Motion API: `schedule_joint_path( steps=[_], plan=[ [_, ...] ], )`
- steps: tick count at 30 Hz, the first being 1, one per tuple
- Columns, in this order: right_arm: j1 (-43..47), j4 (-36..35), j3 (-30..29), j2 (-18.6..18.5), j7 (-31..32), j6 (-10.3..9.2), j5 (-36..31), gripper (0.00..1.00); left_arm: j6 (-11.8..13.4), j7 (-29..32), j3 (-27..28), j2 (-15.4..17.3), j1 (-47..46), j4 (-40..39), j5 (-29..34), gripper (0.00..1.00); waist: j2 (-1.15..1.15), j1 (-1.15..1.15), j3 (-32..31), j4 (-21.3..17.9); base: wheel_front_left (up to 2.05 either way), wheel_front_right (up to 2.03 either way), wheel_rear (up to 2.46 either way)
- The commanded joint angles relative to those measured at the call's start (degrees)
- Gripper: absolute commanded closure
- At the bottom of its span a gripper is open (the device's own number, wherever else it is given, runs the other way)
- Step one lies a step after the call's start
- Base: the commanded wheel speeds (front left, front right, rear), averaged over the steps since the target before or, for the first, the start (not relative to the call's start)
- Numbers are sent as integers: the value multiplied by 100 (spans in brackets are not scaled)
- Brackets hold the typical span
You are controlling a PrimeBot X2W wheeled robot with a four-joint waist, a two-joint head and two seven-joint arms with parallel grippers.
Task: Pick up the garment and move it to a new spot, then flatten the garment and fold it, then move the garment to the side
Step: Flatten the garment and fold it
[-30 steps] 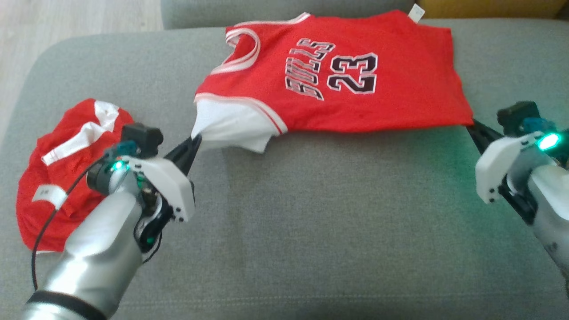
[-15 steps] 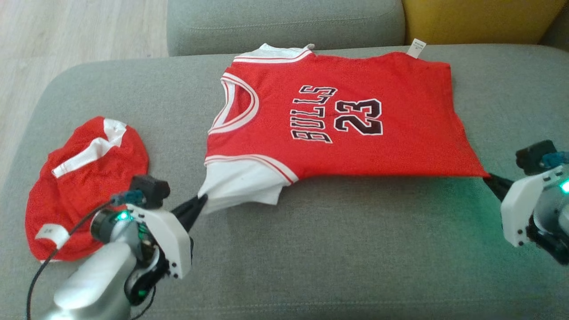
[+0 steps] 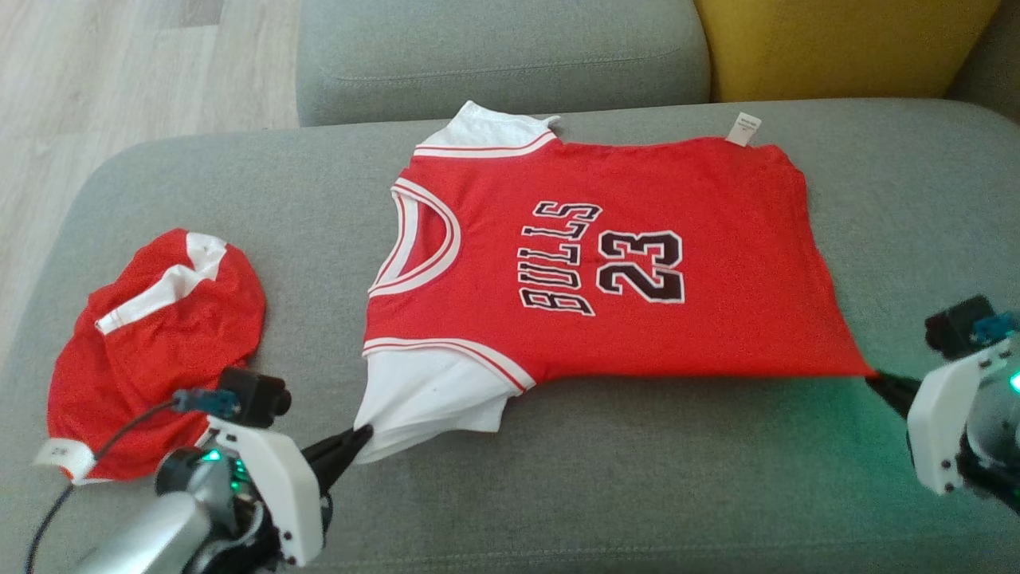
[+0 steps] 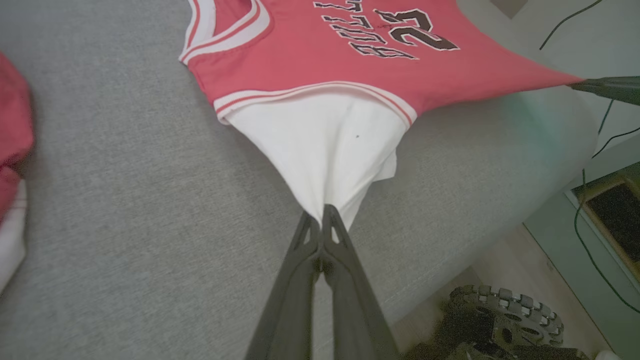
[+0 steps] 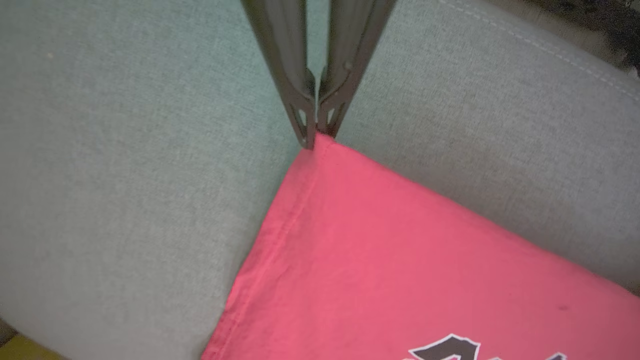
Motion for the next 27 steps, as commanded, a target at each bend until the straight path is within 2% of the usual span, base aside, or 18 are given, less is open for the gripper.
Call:
schedule_joint_path(
  steps=[1, 9, 19, 27],
  plan=[
    [34, -105, 20, -292, 6, 42, 65, 100, -16, 75, 328, 360, -289, -251, -34, 100, 0, 1, -14, 18, 0, 0, 0],
    [101, -400, 377, -524, 287, 42, 428, 100, -49, 579, 259, 820, 14, -925, -399, 100, 0, 1, -118, 8, 0, 0, 0],
    [247, -1172, 636, -1060, 1164, 42, 1057, 100, -83, 1050, 108, 1270, 499, -1642, -927, 100, 0, 1, -168, -86, 0, 0, 0],
    [141, -1412, 523, -1203, 1275, 42, 1217, 100, -37, 982, 291, 1373, 380, -1909, -992, 100, 0, 1, -144, -125, 0, 0, 0]
  ],
)
